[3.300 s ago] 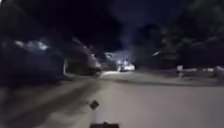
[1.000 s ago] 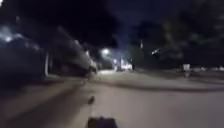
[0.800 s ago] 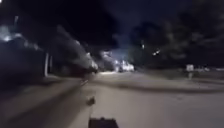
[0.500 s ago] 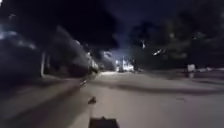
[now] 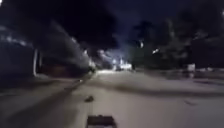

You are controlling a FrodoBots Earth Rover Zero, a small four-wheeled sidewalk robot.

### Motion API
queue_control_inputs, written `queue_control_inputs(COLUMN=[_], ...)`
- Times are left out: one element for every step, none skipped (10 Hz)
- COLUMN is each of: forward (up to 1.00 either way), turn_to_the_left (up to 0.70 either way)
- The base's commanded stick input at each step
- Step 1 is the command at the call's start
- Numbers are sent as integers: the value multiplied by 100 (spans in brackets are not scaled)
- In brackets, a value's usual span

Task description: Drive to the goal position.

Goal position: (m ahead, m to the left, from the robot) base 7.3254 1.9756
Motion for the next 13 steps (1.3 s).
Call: queue_control_inputs(forward=[70,70,70,70,70,70,70,70,70,70,70,70,70], turn_to_the_left=[-18,-3,0,0,0,0,0,0,0,0,0,0,0])
